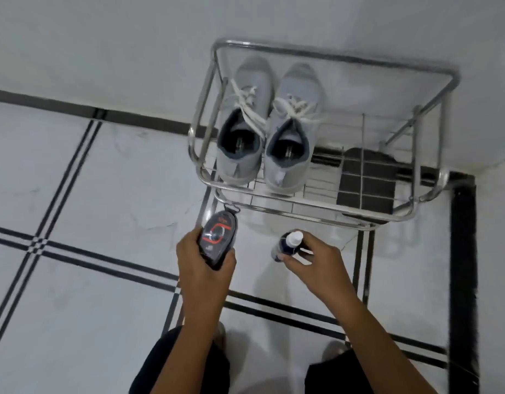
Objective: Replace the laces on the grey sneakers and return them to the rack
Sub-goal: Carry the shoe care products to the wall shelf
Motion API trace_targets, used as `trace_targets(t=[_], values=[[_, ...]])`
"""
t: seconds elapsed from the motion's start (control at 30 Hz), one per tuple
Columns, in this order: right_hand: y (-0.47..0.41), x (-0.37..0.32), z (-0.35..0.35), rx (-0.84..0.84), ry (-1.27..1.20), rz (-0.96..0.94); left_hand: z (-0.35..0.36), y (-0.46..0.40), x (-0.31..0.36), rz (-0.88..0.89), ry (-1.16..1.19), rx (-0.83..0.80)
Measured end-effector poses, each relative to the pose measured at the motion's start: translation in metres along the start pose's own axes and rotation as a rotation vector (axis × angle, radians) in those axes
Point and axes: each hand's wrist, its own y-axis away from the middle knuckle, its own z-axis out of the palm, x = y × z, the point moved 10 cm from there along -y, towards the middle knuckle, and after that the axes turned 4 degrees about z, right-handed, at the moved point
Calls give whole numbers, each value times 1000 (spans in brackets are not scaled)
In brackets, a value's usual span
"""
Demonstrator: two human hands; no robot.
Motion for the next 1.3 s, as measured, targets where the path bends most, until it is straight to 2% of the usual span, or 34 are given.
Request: trace_targets(t=[0.1,0.33,0.47,0.57,0.8,1.07,1.3], values=[[39,-61,-34,-39,1,-4,-42,32,48,-79,29,-34],[143,-246,-154,-65,23,-82,-157,48,252,67,26,-93],[175,-339,-213,-51,45,-177,-211,33,363,152,54,-28],[177,-392,-233,-73,76,-280,-235,20,412,173,91,53],[131,-482,-223,-90,93,-395,-263,-55,421,163,78,153],[16,-616,-156,-72,31,-434,-318,-264,433,159,143,206],[-78,-723,-123,63,62,-485,-327,-407,474,269,82,169]])
